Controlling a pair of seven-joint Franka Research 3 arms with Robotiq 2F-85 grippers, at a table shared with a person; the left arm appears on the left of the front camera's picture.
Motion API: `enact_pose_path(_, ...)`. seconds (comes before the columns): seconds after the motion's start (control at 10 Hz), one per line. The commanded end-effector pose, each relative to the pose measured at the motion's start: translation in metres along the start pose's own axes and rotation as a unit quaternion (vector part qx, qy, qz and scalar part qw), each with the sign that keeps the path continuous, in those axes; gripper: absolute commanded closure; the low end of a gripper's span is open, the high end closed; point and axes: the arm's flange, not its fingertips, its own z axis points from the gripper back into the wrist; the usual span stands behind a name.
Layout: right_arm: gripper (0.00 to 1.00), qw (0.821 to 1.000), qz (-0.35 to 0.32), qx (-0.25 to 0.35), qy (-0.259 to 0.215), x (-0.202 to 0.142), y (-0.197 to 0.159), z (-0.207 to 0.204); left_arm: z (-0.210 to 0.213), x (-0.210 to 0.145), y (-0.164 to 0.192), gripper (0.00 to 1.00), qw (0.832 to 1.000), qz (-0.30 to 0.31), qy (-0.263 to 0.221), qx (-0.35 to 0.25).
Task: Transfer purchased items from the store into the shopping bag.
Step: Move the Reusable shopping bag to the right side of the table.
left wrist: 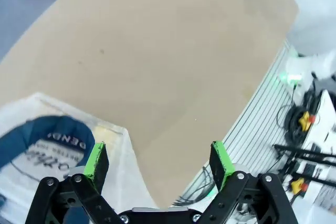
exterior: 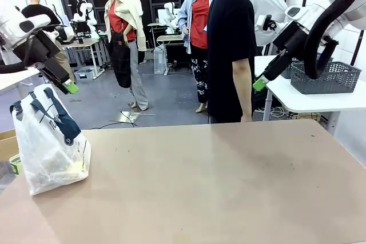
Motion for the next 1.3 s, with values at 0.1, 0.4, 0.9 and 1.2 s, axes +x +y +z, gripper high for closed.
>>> enact_pose_path(0.1,0.0,0.998,0.047,0.014,-0.026,0.0,-0.012,0.008,-0.002,0.002,0.0,0.0,0.992,-0.124,-0.024,-0.005)
enact_pose_path(0.4,0.0,0.997,0.073,0.01,-0.017,-0.002,-0.019,0.009,-0.008,0.011,-0.004,0.0,0.985,-0.169,-0.027,-0.023)
enact_pose_path(0.9,0.0,0.998,0.065,-0.001,-0.01,-0.002,-0.015,0.009,-0.008,0.011,-0.008,0.0,0.987,-0.158,-0.013,-0.013)
enact_pose_path(1.2,0.0,0.998,0.065,-0.001,-0.01,-0.002,-0.015,0.009,-0.008,0.011,-0.008,0.0,0.987,-0.158,-0.013,-0.013)
